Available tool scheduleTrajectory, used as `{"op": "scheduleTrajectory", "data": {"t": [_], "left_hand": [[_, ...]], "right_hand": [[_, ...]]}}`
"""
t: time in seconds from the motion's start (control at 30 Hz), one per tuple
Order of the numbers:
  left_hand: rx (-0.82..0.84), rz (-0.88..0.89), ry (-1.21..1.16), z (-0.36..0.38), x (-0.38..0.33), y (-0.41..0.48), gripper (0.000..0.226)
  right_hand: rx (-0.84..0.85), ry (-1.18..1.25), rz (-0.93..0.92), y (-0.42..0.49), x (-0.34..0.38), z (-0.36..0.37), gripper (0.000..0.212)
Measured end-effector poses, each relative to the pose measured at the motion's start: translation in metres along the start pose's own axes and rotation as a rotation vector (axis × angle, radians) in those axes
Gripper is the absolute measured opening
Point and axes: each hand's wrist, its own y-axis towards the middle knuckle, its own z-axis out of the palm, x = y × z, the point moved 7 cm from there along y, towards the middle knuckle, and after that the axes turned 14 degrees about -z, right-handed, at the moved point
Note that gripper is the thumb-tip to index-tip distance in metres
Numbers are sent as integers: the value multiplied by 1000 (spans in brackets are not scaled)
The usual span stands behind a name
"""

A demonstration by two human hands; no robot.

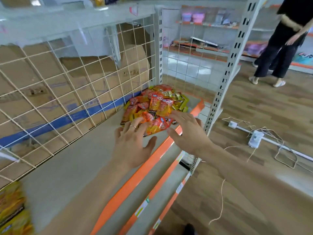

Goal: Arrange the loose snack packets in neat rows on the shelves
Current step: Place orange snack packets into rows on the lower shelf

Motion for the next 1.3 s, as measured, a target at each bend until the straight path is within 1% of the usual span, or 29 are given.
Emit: {"op": "scheduleTrajectory", "data": {"t": [0.17, 0.27, 0.43, 0.53, 0.7, 0.9, 1.0, 1.1, 1.3], "left_hand": [[-22, -50, -5, 16, -39, 37, 56], [-57, -87, -3, 25, -54, 53, 56], [-12, -140, 29, 40, -67, 65, 60], [0, -145, 37, 48, -64, 72, 58], [47, -124, -5, 57, -52, 89, 62], [31, -120, -20, 66, -36, 112, 60], [82, -131, -47, 77, -31, 118, 61], [78, -118, -34, 85, -30, 121, 57], [157, -165, -16, 107, -24, 146, 61]], "right_hand": [[61, -5, -70, 35, -41, -17, 49], [75, 15, -96, 49, -63, -24, 46], [113, 15, -116, 66, -87, -22, 47], [138, 3, -100, 75, -96, -12, 49], [138, -43, -72, 91, -104, 2, 50], [141, -110, -44, 110, -120, 9, 52], [154, -112, 3, 114, -130, 12, 50], [180, -136, 30, 120, -145, 16, 51], [179, -157, 77, 148, -187, 32, 51]]}}
